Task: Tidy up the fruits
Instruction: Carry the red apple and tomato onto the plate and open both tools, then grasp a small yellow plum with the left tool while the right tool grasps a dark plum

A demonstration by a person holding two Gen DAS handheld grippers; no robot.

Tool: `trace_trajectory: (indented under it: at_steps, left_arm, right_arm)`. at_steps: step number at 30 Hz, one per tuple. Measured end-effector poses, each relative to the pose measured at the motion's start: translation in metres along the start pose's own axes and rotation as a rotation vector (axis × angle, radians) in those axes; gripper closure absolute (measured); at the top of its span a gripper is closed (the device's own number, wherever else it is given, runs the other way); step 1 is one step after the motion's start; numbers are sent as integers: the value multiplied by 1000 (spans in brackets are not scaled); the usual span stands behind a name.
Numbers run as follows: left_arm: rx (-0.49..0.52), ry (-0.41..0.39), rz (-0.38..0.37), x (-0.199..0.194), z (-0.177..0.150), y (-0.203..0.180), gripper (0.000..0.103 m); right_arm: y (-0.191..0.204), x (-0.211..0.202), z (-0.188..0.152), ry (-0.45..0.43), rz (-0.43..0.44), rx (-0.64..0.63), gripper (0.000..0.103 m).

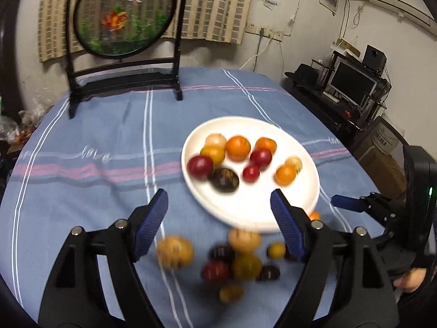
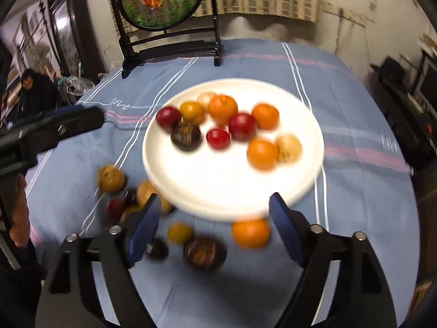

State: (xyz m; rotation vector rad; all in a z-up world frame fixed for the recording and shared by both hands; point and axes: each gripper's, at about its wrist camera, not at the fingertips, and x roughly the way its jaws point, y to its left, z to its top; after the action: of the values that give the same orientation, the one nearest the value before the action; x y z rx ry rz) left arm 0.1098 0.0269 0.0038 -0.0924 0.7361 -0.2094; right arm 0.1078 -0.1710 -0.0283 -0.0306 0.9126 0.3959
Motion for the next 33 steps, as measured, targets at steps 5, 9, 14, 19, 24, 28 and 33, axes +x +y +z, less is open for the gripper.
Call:
trace_trajectory:
  at_steps: [5, 9, 14, 19, 24, 28, 33]
  left_arm:
    - [-13, 27, 38, -14, -46, -1, 23]
    - [-6, 51, 45, -19, -66, -1, 23]
    - [-7, 71, 42, -23, -83, 1, 21]
    - [-8, 90, 33, -25, -96, 0, 20]
    - [-22, 82, 62, -33, -103, 10, 20]
    - [-45, 77, 77, -39, -106, 24, 20]
    - [-77, 77, 77, -41, -109, 38, 20]
  right_arm:
    - [-1, -19, -26, -12, 1, 64, 20]
    - [-1, -28, -35, -24, -15, 77, 14]
    - [8, -27, -47, -2, -10, 60, 13]
    - [18, -20, -60, 1, 43, 70, 13]
    - [47, 2, -64, 39, 149, 7, 49]
    - [55, 23, -57, 65, 137, 2, 55]
    - [61, 49, -45, 83, 80, -23, 67]
